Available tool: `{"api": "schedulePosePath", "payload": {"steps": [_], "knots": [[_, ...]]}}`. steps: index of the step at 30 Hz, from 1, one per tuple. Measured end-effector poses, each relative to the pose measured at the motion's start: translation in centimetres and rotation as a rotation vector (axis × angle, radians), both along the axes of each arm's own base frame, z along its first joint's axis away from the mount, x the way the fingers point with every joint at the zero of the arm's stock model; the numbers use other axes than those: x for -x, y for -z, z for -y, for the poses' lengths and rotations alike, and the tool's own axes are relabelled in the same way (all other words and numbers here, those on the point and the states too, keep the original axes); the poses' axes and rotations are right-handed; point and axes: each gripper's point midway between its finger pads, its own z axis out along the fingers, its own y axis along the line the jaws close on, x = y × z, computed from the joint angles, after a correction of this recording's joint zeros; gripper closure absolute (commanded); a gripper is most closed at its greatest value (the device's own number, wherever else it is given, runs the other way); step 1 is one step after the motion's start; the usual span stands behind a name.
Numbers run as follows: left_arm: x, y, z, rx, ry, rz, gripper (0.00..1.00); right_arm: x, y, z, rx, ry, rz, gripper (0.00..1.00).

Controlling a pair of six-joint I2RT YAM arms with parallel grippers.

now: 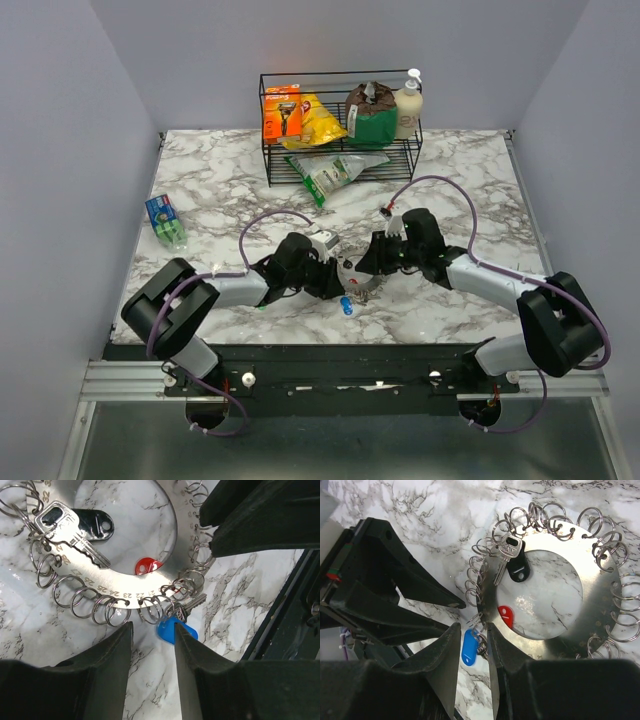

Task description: Put the keys on the keyring

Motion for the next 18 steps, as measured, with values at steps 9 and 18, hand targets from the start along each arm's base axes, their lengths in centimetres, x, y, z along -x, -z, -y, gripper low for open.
{"api": "schedulePosePath", "payload": {"steps": [9,18], "knots": [[-0.8,-2.1,0.6,-0.001,-0.023,0.044,0.47,0.0,0.0,-0.1,-0.007,-0.002,-0.007,0.64],[-1.0,-2.1,1.0,-0.086,-0.05,0.06,0.51,0.3,0.4,0.0,-0.003,-0.001,-0.015,0.64]]}}
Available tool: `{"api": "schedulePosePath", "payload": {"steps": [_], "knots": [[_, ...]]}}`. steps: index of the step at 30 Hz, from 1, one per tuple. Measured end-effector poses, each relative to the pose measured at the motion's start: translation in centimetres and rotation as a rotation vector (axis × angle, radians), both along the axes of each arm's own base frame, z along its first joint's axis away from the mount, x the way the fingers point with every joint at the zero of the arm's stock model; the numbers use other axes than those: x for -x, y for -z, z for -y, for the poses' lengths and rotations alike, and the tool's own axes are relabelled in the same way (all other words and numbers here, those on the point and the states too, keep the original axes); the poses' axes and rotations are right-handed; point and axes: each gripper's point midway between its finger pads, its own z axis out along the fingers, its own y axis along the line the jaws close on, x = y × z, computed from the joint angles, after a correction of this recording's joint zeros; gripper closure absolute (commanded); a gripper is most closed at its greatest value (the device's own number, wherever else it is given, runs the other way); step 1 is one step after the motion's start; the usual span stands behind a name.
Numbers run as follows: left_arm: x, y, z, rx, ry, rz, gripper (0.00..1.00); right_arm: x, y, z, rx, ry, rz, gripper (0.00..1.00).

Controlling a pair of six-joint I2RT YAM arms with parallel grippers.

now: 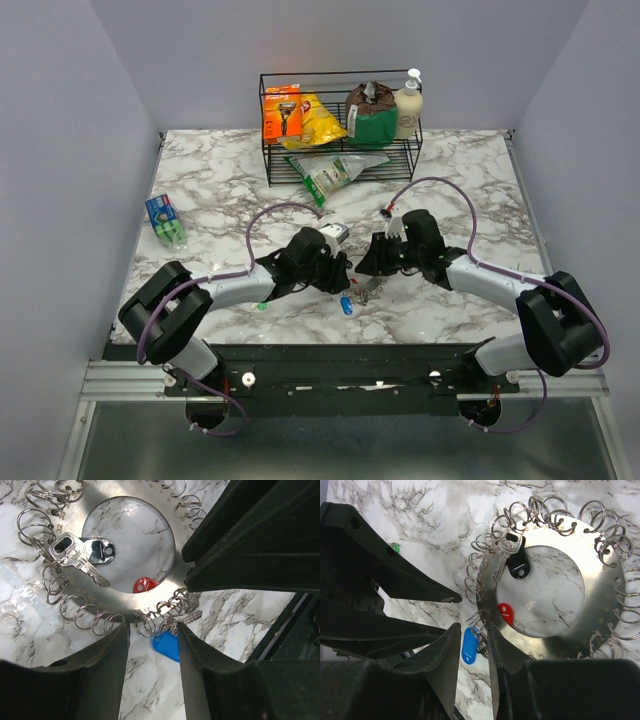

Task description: Put the keys on the keyring

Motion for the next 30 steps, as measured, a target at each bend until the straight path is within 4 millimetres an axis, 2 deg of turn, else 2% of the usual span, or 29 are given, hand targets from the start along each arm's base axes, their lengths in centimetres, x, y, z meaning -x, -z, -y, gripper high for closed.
{"api": "schedulePosePath", "payload": {"steps": [18,22,27,30], "knots": [[0.6,1.9,0.4,-0.109,0.008,-0.004,0.57,0.1,0.2,0.1,0.0,0.005,-0.008,0.64],[0.6,2.2,0.5,-0.13,0.008,-0.003,0.66,0.1,0.2,0.1,0.001,0.005,-0.011,0.64],[0.6,2.9,0.2,-0.155,0.0,-0.006,0.69,0.1,0.3,0.1,0.002,0.005,-0.012,0.64],[0.5,3.1,0.0,-0.168,-0.009,-0.007,0.79,0.1,0.4,0.1,0.003,0.005,-0.014,0.64]]}}
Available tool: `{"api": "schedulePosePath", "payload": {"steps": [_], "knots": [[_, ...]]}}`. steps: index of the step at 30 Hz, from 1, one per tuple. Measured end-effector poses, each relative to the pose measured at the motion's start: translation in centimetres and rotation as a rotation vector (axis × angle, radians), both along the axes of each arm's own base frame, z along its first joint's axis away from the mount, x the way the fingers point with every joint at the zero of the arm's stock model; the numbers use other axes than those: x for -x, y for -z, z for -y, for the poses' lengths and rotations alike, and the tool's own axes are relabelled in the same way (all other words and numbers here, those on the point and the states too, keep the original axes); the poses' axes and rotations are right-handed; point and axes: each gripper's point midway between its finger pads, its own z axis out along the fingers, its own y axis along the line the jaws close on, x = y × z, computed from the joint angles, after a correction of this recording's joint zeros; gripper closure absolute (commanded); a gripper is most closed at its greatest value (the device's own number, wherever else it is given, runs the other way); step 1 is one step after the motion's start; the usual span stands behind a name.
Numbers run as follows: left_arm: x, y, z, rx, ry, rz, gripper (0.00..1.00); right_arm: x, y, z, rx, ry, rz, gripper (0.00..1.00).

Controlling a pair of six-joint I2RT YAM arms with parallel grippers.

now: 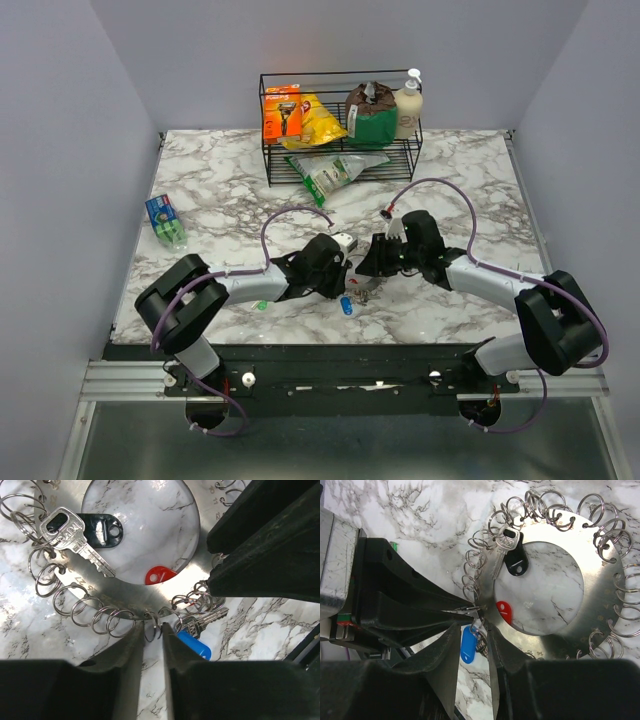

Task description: Put the keys on the keyring

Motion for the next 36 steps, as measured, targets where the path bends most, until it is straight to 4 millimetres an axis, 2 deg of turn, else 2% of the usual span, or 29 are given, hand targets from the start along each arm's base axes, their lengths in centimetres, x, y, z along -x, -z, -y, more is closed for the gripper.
{"api": "schedulePosePath", "payload": {"steps": [3,4,15,19,25,26,28,29,30,32,36], "knots": [[-0.1,0.1,-0.1,-0.006,-0.006,0.005,0.91,0.0,0.1,0.0,0.001,0.0,-0.002,0.64],[-0.2,0.1,-0.2,-0.008,-0.008,0.007,1.0,0.0,0.1,0.0,0.001,0.0,-0.002,0.64],[-0.5,-0.2,-0.5,-0.035,-0.018,0.028,1.0,-0.1,0.0,0.0,-0.002,0.001,0.004,0.63],[-0.5,-1.1,-0.7,-0.038,-0.01,0.043,1.0,-0.2,-0.2,0.1,-0.003,-0.001,0.012,0.57],[-0.8,-3.7,-1.0,-0.026,0.006,0.099,1.0,-0.1,-1.3,0.0,-0.018,-0.021,0.055,0.42],[-0.8,-4.2,-1.0,-0.019,0.009,0.109,1.0,0.0,-1.6,0.0,-0.022,-0.024,0.066,0.33],[-0.9,-5.5,-1.0,-0.002,0.02,0.139,1.0,0.0,-2.3,0.1,-0.031,-0.032,0.095,0.24],[-0.9,-6.0,-1.0,0.007,0.025,0.151,1.0,0.1,-2.7,0.1,-0.037,-0.037,0.112,0.15],[-0.9,-6.3,-1.0,0.01,0.032,0.158,1.0,0.2,-3.1,0.2,-0.045,-0.043,0.134,0.11],[-0.7,-8.2,-0.9,0.043,0.051,0.194,1.0,0.8,-3.9,0.4,-0.064,-0.056,0.175,0.01],[-0.2,-10.7,-0.8,0.076,0.098,0.232,1.0,2.1,-6.2,0.7,-0.116,-0.091,0.277,0.0]]}}
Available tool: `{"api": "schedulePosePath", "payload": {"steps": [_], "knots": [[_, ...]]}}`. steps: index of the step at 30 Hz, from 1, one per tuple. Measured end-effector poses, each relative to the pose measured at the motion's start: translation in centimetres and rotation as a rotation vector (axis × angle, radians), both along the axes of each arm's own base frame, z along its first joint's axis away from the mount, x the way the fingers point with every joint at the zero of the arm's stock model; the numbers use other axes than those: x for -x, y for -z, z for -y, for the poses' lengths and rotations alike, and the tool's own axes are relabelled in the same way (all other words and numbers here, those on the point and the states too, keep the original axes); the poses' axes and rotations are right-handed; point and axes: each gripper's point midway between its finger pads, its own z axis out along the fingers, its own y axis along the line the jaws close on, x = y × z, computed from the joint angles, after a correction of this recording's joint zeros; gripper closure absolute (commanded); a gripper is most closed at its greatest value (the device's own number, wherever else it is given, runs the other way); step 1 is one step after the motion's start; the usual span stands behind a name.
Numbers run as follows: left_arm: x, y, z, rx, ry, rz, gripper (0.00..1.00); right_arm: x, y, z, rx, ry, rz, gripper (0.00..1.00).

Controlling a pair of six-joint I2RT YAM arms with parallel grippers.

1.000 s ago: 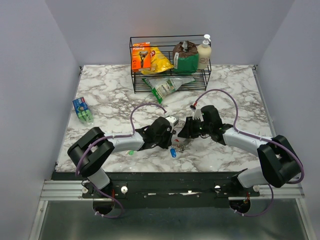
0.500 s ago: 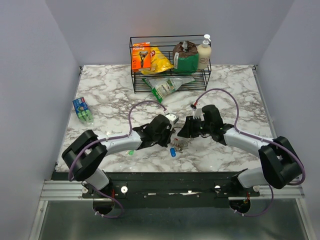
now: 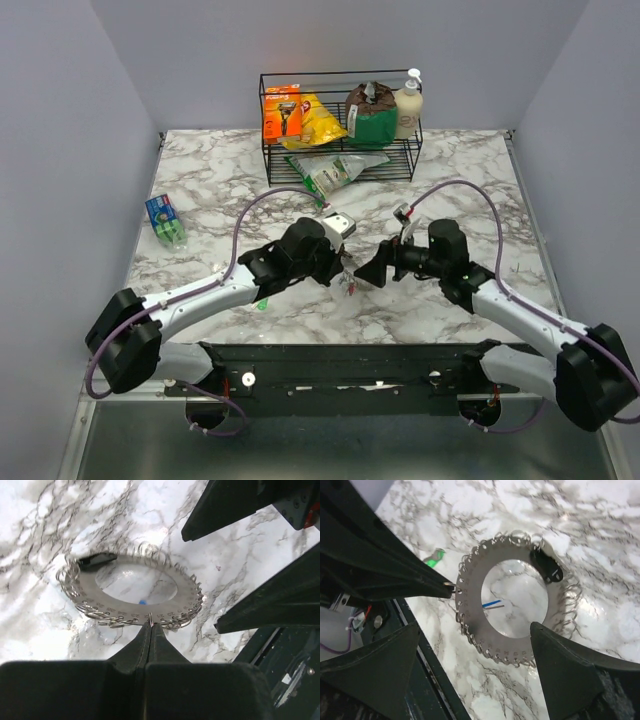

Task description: Put the keys on the keyring

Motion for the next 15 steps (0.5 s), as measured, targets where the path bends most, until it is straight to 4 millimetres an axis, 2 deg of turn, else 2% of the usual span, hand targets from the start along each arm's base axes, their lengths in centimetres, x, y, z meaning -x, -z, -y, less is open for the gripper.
{"api": "schedulePosePath", "payload": {"steps": [6,10,15], "knots": [[1.1,-3.3,0.6,0.046,0.094,0.032,1.0,1.9,-4.6,0.0,-0.082,-0.095,0.192,0.0],[2.5,-5.1,0.9,0.082,0.182,0.047,1.0,3.3,-7.4,0.2,-0.126,-0.146,0.299,0.0],[4.5,-7.9,0.8,0.143,0.302,0.105,1.0,5.1,-8.8,0.0,-0.162,-0.23,0.35,0.03]]}}
